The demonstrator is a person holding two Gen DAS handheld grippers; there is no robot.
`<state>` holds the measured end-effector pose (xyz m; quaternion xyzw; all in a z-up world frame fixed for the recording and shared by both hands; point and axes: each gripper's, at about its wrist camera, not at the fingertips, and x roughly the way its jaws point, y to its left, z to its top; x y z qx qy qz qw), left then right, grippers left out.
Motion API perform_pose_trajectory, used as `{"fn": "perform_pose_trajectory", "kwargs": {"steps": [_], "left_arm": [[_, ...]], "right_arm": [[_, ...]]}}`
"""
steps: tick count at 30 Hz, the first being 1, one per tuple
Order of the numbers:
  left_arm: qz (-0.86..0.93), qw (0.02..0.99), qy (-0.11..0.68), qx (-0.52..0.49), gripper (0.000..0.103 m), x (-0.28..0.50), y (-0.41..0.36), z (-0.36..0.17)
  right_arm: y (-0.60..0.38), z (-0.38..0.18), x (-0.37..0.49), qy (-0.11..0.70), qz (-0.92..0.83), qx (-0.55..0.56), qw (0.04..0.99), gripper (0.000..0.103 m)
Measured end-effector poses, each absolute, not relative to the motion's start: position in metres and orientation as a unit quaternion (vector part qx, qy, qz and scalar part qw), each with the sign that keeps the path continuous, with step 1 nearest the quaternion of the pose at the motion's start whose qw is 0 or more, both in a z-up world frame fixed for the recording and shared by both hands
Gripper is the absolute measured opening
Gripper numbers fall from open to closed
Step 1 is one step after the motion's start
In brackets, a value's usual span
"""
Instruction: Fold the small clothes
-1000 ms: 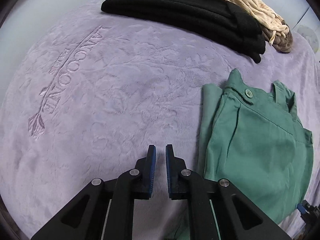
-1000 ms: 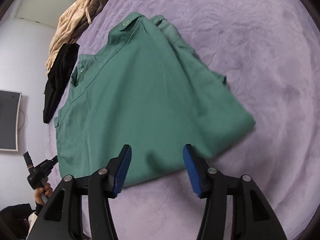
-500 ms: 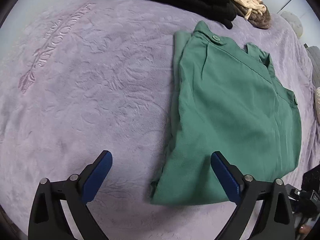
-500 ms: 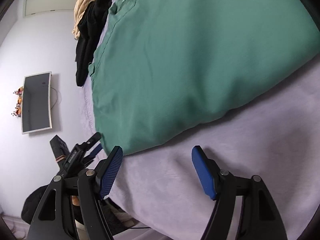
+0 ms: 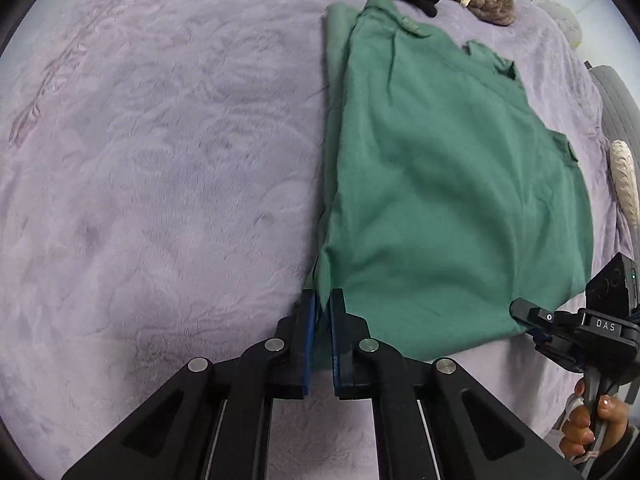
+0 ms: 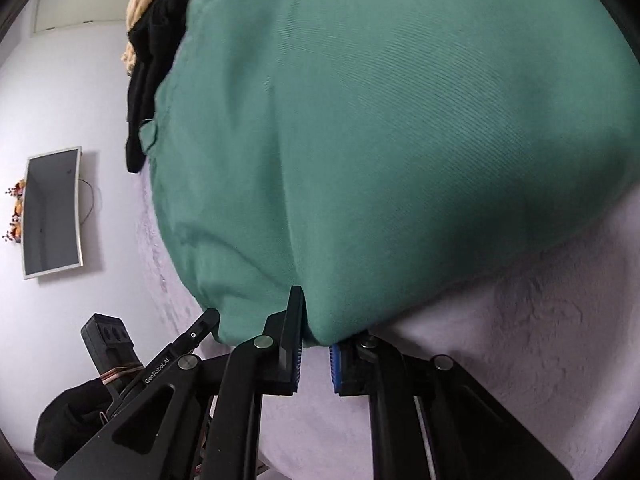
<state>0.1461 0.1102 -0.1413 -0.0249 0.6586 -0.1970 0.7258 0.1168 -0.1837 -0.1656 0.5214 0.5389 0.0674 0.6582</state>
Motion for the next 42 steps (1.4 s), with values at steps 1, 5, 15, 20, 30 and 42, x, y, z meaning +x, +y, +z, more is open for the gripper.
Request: {"fn": "perform_pose_trajectory", "kwargs": {"steps": [1, 5, 15, 20, 30, 42], "left_arm": [[-0.194, 0.723, 0.663, -0.037, 0.009, 0.146, 0.114, -0.145], [-0.181, 0.736, 0.652, -0.029, 0.009, 0.142, 0.115, -0.124], [-0.19, 0.784, 0.591, 0.001, 0.009, 0.18, 0.057, -0.075], [-0.169, 0.79, 0.586, 0.053, 0.009, 0.194, 0.015, -0.102], [-0.136, 0.784, 0.603, 0.055, 0.009, 0.211, 0.023, -0.124], [-0.128, 0.826, 0.546, 0.053, 0.009, 0.279, -0.029, -0.095]], "right_arm": [[-0.183, -0.17, 0.115, 0.539, 0.067, 0.53, 0.651, 0.012], [-0.189, -0.149, 0.109, 0.557, 0.105, 0.503, 0.652, 0.016], [-0.297, -0.085, 0.11, 0.516, 0.052, 0.382, 0.765, 0.016], [-0.31, -0.098, 0.154, 0.537, 0.059, 0.327, 0.776, 0.016], [-0.442, -0.137, 0.121, 0.536, -0.082, 0.356, 0.761, 0.0], [-0.443, -0.088, 0.202, 0.468, -0.043, 0.338, 0.815, 0.007]]}}
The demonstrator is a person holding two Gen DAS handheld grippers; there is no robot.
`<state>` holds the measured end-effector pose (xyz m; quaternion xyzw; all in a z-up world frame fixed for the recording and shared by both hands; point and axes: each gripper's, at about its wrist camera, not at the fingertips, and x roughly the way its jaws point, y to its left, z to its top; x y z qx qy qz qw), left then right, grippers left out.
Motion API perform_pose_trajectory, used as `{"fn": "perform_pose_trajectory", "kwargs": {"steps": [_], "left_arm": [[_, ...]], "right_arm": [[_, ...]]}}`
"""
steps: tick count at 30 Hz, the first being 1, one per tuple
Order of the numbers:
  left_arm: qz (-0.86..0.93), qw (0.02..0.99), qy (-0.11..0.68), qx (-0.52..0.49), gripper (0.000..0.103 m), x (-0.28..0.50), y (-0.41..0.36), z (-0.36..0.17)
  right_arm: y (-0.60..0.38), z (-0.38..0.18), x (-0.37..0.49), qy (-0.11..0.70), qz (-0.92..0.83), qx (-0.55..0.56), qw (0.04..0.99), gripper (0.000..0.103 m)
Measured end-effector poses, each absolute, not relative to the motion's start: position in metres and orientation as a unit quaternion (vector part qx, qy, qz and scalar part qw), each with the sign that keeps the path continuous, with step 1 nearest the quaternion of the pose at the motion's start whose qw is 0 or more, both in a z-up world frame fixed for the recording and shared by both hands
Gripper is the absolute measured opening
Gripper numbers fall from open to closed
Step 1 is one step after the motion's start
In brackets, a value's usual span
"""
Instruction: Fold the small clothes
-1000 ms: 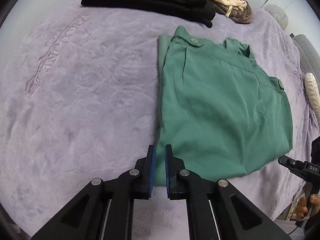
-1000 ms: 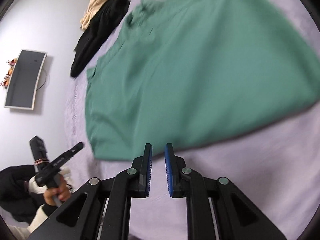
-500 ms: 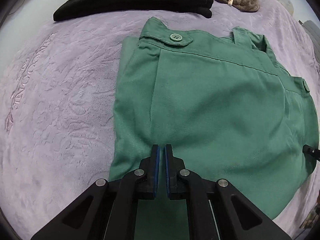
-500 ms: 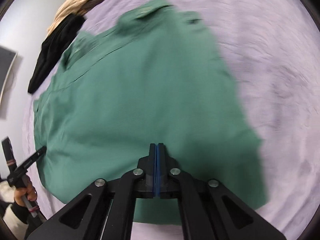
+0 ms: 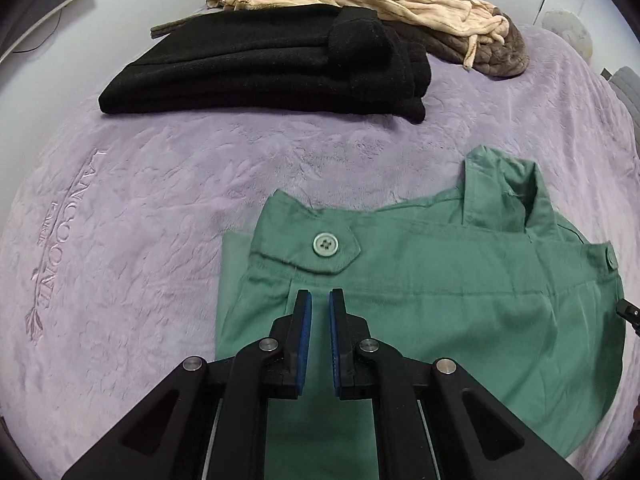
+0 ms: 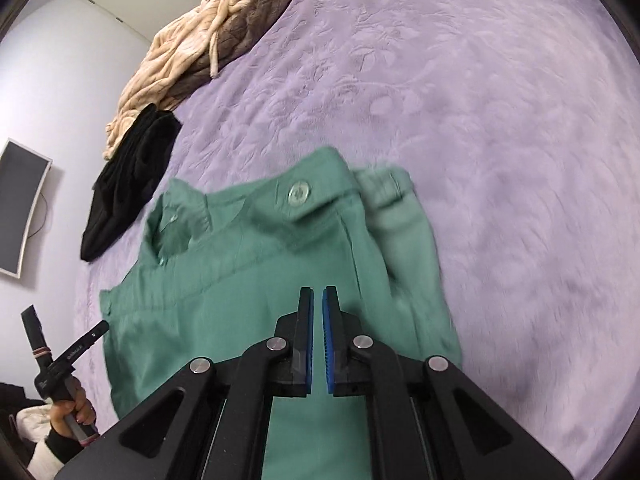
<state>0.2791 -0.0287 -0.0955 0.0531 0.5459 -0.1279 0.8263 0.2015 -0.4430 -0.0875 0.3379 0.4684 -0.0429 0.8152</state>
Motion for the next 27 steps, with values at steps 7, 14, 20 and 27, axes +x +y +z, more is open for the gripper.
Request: {"fn": "perform_pose_trajectory", "kwargs": {"steps": [7, 14, 20, 27], "left_arm": [[-0.107, 0.817, 0.565, 0.049, 0.009, 0.297, -0.02, -0.129], [-0.104, 0.809, 0.573, 0.084, 0.009, 0.276, -0.008, -0.106], [-0.119, 0.797, 0.588, 0.073, 0.009, 0.233, -0.002, -0.097], [-0.105, 0.776, 0.618, 0.07, 0.009, 0.181, -0.001, -0.106]], "right_arm": [[-0.474, -0.135, 0.216, 0.491, -0.087, 0.378, 0.78, 0.0], [-0.469, -0.112, 0.188, 0.486, -0.07, 0.391, 0.778, 0.004], [-0.423, -0.099, 0.149, 0.502, -0.026, 0.379, 0.777, 0.053], [-0.362, -0.102, 0.105, 0.527, 0.016, 0.387, 0.756, 0.072]]}}
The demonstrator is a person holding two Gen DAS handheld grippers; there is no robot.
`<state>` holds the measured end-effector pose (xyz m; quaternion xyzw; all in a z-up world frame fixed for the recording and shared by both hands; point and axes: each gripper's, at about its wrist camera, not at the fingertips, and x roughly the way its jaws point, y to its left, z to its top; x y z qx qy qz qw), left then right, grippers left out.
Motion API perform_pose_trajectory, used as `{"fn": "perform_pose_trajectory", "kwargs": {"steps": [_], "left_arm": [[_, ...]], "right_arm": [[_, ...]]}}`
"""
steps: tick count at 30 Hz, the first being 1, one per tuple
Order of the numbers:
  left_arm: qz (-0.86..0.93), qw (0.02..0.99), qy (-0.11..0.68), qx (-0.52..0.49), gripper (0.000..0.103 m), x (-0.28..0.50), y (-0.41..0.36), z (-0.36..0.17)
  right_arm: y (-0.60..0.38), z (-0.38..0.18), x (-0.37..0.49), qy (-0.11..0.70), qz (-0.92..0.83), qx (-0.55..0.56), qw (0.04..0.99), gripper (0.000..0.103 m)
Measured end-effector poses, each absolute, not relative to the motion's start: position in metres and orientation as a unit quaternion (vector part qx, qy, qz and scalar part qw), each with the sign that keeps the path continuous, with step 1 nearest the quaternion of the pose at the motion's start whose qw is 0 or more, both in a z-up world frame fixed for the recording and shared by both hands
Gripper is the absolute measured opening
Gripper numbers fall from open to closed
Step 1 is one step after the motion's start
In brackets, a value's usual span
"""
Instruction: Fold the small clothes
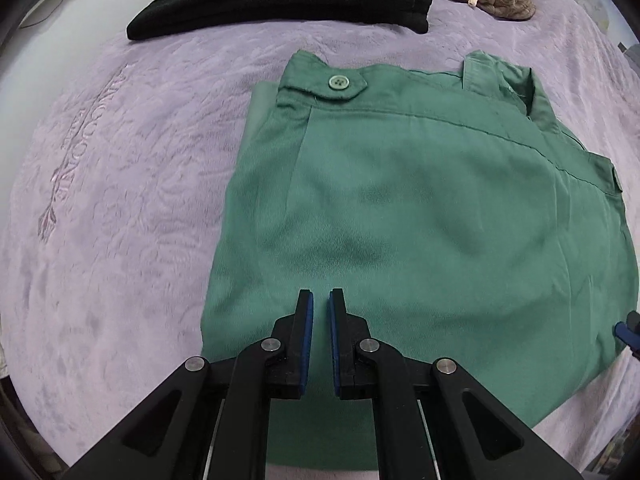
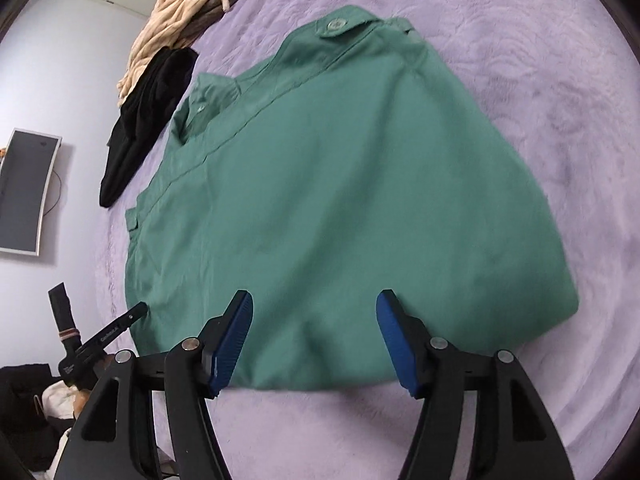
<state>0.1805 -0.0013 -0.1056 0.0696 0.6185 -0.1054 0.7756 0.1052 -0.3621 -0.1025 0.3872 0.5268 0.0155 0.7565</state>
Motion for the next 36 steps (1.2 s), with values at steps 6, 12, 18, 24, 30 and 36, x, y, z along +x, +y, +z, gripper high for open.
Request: {"fn": "perform_pose_trajectory", "kwargs": {"steps": [6, 12, 18, 24, 30, 36], "left_arm": [[-0.113, 0.768, 0.629, 0.047, 0.102, 0.149, 0.006, -0.1], [-0.118, 0.772, 0.621, 0.065, 0.102, 0.128, 0.002, -0.094], [-0.108, 0.771, 0.622, 0.077, 0.102, 0.129, 0.009, -0.089], [-0.155, 0.761, 0.627, 0.069, 0.102, 0.121, 0.03, -0.086], [-0.169, 0.754, 0.633, 0.058, 0.102, 0.121, 0.047, -0.089], [-0.167, 0.749, 0.64, 0.046, 0.102, 0.124, 0.067, -0.091]], "right_arm": [[-0.322, -0.101, 0.087, 0.537, 0.038, 0.385, 0.749, 0.08], [-0.292, -0.101, 0.079, 0.545, 0.049, 0.39, 0.74, 0.086], [-0.266, -0.096, 0.07, 0.547, 0.043, 0.371, 0.749, 0.103], [-0.24, -0.098, 0.066, 0.562, 0.082, 0.383, 0.729, 0.103], [-0.227, -0.11, 0.059, 0.565, 0.07, 0.425, 0.704, 0.103], [-0.216, -0.119, 0.059, 0.566, 0.068, 0.45, 0.687, 0.103]]}}
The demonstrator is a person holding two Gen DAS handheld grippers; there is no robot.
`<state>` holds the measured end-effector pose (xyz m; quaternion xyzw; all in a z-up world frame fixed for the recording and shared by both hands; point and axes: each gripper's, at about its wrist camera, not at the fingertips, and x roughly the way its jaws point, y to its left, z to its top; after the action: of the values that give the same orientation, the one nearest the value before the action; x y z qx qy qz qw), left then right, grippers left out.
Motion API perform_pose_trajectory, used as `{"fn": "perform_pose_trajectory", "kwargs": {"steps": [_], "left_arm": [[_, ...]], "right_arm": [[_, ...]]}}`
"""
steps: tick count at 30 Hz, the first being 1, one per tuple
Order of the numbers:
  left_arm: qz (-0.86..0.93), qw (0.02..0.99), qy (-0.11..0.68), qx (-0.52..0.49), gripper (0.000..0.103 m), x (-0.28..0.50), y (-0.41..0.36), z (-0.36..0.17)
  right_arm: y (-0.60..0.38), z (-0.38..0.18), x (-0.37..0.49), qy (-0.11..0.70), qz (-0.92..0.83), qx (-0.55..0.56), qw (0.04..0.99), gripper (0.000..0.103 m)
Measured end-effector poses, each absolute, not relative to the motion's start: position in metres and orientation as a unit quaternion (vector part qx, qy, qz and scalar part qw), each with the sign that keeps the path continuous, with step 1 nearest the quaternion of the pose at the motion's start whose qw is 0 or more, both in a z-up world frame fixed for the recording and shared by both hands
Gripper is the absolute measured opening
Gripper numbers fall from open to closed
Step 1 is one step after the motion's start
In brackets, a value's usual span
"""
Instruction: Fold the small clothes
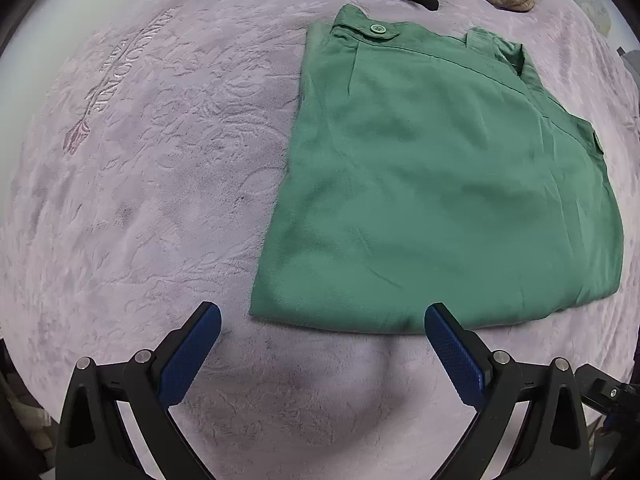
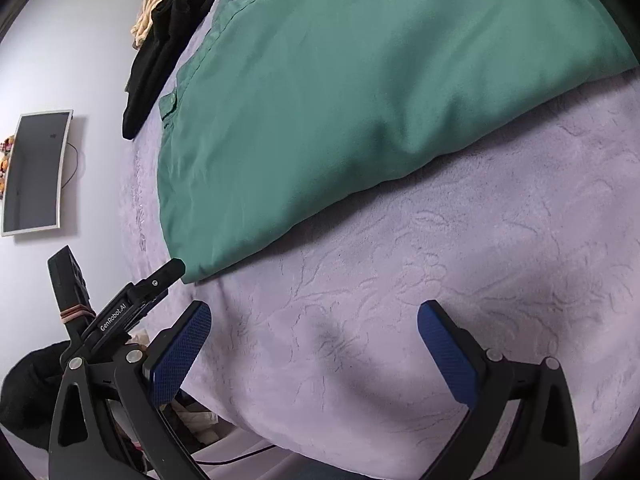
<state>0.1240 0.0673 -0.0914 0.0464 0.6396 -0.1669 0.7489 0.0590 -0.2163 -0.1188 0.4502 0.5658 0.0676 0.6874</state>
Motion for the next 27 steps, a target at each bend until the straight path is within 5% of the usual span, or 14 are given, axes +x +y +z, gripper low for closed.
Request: {"fn": "perform_pose_trajectory", "kwargs": {"steps": [27], "left_arm": [[-0.176, 0.736, 0.654, 0.014, 0.102, 0.136, 0.14, -0.107]], "right_arm": [[-0.149, -0.133, 0.112, 0.544, 0.116, 0.511, 0.655, 0.103]]}}
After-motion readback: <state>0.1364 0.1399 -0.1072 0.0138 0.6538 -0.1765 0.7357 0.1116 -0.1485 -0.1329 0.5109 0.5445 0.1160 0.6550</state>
